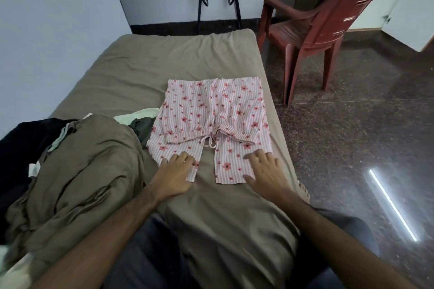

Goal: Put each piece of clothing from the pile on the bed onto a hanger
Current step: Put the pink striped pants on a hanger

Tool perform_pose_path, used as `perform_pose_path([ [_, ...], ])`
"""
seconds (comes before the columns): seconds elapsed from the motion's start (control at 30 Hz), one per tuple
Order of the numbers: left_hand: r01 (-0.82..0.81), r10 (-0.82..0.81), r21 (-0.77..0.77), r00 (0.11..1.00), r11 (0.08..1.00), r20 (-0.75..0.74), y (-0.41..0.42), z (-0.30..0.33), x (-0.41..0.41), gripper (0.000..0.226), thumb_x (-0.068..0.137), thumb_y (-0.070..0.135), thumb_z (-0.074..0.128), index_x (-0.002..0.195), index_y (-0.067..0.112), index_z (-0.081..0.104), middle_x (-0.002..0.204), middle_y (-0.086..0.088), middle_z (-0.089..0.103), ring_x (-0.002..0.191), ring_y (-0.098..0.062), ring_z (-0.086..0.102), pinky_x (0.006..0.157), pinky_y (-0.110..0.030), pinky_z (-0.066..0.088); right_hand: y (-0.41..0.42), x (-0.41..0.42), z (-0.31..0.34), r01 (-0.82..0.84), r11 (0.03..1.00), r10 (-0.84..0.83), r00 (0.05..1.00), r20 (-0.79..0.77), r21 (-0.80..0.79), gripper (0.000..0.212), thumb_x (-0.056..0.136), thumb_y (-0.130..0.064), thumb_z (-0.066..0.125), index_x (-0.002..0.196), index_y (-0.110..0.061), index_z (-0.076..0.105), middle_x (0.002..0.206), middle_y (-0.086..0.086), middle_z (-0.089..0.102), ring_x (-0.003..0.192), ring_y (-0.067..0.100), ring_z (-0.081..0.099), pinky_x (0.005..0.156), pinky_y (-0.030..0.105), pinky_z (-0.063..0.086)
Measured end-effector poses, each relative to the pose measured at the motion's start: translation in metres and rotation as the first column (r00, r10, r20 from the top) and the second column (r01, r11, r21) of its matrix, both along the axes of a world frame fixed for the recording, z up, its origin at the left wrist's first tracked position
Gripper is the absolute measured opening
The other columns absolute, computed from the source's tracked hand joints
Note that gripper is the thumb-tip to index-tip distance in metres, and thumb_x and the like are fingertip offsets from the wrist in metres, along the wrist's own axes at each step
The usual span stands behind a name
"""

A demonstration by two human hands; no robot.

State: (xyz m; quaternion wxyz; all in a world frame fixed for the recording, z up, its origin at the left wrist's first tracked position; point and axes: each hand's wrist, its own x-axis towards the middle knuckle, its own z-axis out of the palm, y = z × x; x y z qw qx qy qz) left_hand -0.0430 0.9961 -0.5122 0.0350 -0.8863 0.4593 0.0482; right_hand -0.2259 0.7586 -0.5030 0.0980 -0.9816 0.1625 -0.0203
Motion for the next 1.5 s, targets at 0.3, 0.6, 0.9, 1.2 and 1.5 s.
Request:
perform_pose_path([
  [0.3, -0.808, 0.482, -0.272, 0.543, 0.523, -0.687, 0.052, -0.023, 0.072, 0.031, 0.079, 0.009, 0.056, 0.108, 0.015, 0.051, 0.118, -0.006, 0.057, 0.108, -0.024, 0.056, 0.098, -0.040, 0.046, 0.095, 0.084, -0.030, -0.353, 0.936, 0.353, 0.936, -0.014, -0.016, 0.064, 0.088, -0.041, 0.063, 0.145, -0.025, 0.040, 0.135, 0.004, 0.048, 0.122, 0.030, 0.044, 0.098, 0.048, 0.040],
  [0.6, -0.945, 0.335, -0.156, 0.252, 0.289, -0.908, 0.029, 0.006, 0.077, 0.046, 0.095, 0.010, 0.064, 0.137, 0.001, 0.048, 0.132, -0.010, 0.056, 0.113, -0.025, 0.055, 0.082, -0.028, 0.040, 0.096, 0.105, -0.039, -0.278, 0.913, 0.175, 0.928, 0.329, 0.299, 0.025, 0.090, -0.023, 0.061, 0.110, -0.028, 0.075, 0.102, -0.005, 0.067, 0.100, 0.023, 0.064, 0.078, 0.040, 0.052],
  [0.9, -0.976, -0.041, -0.129, 0.123, 0.177, -0.991, 0.037, 0.007, 0.070, 0.007, 0.094, 0.006, 0.063, 0.101, 0.006, 0.063, 0.080, -0.010, 0.068, 0.061, -0.018, 0.065, 0.054, -0.032, 0.055, 0.069, 0.089, -0.031, -0.331, 0.836, 0.215, 0.931, 0.295, 0.436, 0.025, 0.091, -0.012, 0.055, 0.107, -0.018, 0.074, 0.102, -0.003, 0.073, 0.094, 0.019, 0.067, 0.080, 0.034, 0.052],
  [1.2, -0.919, 0.318, -0.231, 0.334, 0.319, -0.887, 0.070, 0.014, 0.044, 0.042, 0.087, 0.006, 0.073, 0.117, 0.007, 0.043, 0.078, -0.012, 0.059, 0.037, -0.010, 0.051, 0.032, -0.022, 0.033, 0.077, 0.087, -0.016, -0.230, 0.919, 0.257, 0.966, -0.043, 0.320, 0.018, 0.097, -0.023, 0.055, 0.108, -0.020, 0.069, 0.111, -0.001, 0.069, 0.103, 0.022, 0.064, 0.087, 0.040, 0.052],
  [1.5, -0.529, 0.349, -0.523, 0.844, 0.669, -0.407, 0.196, 0.071, -0.028, 0.024, 0.092, 0.011, 0.064, 0.090, 0.035, 0.060, 0.086, 0.010, 0.065, 0.078, -0.001, 0.062, 0.071, -0.022, 0.048, 0.128, 0.107, 0.036, -0.325, 0.861, 0.330, 0.942, 0.056, 0.392, 0.026, 0.088, -0.009, 0.056, 0.097, -0.025, 0.074, 0.104, -0.001, 0.070, 0.097, 0.019, 0.064, 0.091, 0.038, 0.051],
])
